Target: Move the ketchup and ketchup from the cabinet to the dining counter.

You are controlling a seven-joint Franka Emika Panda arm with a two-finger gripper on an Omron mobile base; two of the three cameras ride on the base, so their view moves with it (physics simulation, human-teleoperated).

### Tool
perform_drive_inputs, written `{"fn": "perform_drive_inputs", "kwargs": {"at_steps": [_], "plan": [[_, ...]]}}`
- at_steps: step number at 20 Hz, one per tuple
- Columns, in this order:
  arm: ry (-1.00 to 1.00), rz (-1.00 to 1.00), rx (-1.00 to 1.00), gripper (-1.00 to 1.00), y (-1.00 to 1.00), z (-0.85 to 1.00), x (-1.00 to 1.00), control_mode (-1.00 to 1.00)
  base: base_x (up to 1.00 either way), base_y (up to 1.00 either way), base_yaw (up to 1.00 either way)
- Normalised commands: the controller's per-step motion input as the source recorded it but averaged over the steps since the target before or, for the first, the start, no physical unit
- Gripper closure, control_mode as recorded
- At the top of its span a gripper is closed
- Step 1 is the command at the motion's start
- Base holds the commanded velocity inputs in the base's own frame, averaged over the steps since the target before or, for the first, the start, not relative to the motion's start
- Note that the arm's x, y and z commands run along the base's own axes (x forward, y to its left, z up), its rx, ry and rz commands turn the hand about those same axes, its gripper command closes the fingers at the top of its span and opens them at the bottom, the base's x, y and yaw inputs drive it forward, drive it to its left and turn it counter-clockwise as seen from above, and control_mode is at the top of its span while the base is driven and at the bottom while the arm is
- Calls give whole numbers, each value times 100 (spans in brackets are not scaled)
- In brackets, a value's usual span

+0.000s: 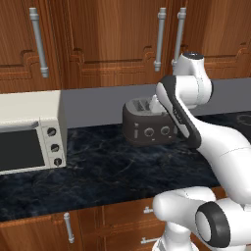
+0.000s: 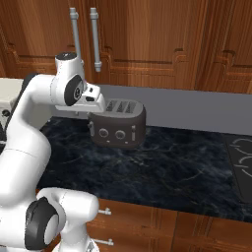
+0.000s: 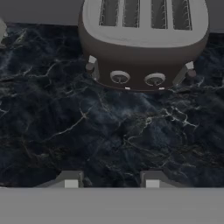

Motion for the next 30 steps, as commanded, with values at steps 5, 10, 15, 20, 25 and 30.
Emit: {"fn": "perform_drive_inputs", "kwargs": {"at_steps": [5,10,15,20,25,30], "plan": [[-3,0,0,-100,0,6,0,-100,0,0,0],[-26,-2,0,-100,0,38,0,-100,0,0,0],[-36,-1,0,-100,0,46,-11,-100,0,0,0],[-33,-1,0,-100,0,39,-40,-100,0,0,0],[-42,0,0,-100,-2,40,-38,-100,0,0,0],[-35,0,0,-100,-3,69,-8,-100,0,0,0]]}}
